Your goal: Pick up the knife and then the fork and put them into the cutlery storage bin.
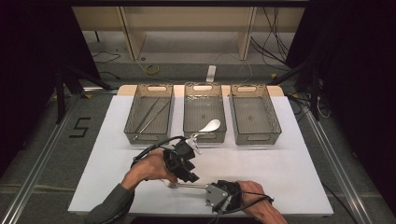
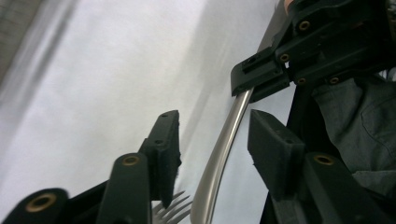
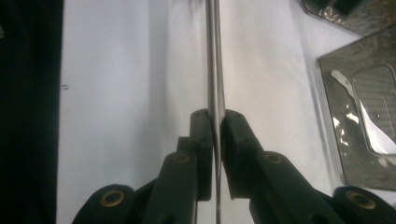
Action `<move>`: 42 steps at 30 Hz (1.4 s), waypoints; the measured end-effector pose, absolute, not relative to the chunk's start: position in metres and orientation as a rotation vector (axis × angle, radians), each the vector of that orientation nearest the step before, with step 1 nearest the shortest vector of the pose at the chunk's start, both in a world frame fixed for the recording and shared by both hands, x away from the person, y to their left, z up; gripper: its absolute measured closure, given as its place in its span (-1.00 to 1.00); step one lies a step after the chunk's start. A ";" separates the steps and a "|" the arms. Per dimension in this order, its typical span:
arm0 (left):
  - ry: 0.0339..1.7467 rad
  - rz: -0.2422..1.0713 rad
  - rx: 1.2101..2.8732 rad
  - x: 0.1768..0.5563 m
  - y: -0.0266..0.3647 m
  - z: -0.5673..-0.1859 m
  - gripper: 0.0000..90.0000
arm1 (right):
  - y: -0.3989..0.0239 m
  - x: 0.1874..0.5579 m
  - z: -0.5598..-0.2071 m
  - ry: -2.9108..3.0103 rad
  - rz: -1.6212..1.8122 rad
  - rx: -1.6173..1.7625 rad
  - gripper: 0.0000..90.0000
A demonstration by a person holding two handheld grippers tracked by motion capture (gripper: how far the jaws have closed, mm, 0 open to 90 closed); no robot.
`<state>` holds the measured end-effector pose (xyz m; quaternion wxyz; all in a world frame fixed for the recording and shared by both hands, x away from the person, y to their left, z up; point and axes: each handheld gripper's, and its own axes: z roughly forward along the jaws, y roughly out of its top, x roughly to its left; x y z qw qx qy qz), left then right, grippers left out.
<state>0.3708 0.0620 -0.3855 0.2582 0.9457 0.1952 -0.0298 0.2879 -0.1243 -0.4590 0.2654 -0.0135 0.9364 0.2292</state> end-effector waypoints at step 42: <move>0.949 0.296 2.189 0.332 0.183 -0.428 -0.54 | -0.248 0.485 -0.369 2.209 0.871 1.131 0.87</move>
